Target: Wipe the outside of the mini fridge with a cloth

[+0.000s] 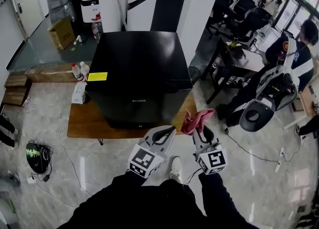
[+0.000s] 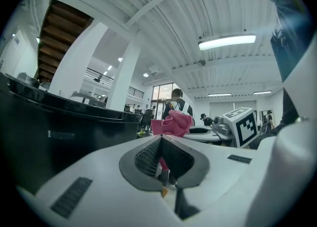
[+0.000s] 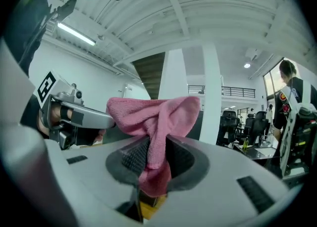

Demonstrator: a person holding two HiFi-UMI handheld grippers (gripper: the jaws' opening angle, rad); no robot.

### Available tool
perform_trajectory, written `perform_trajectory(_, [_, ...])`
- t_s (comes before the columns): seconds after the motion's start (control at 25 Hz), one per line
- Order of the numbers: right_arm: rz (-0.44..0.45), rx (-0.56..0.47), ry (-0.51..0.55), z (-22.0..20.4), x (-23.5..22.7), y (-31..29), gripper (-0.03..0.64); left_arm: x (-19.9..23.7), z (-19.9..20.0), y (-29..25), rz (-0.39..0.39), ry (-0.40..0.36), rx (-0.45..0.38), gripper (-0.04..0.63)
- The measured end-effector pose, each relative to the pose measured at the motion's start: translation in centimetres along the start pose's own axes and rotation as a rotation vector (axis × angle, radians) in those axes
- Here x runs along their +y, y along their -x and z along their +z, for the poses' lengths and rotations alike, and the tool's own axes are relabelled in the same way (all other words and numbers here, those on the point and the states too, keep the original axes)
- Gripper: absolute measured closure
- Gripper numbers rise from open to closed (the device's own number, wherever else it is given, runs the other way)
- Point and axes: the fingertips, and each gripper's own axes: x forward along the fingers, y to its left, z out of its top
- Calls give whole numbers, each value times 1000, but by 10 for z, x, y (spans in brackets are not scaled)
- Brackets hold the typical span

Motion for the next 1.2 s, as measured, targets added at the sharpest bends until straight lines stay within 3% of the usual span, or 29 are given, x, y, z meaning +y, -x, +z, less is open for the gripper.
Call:
perform_trajectory(0.2, [108,-52,2,-6,-71,-30,520,-12,-1,-80,31,-14,-19,589])
perform_trajectory(0.56, [387,-104,20,-32,-135,-102,520,4,-19,-180,270,4,-34,589])
perform_trajectory(0.88, [667,-178,29,-33,-139,-151,522,28,-40,-232,448,20,-22,589])
perform_trajectory(1.2, [782,-232,-21,-28,-136,-186,522,58,-41,-248,538,22,-3,589])
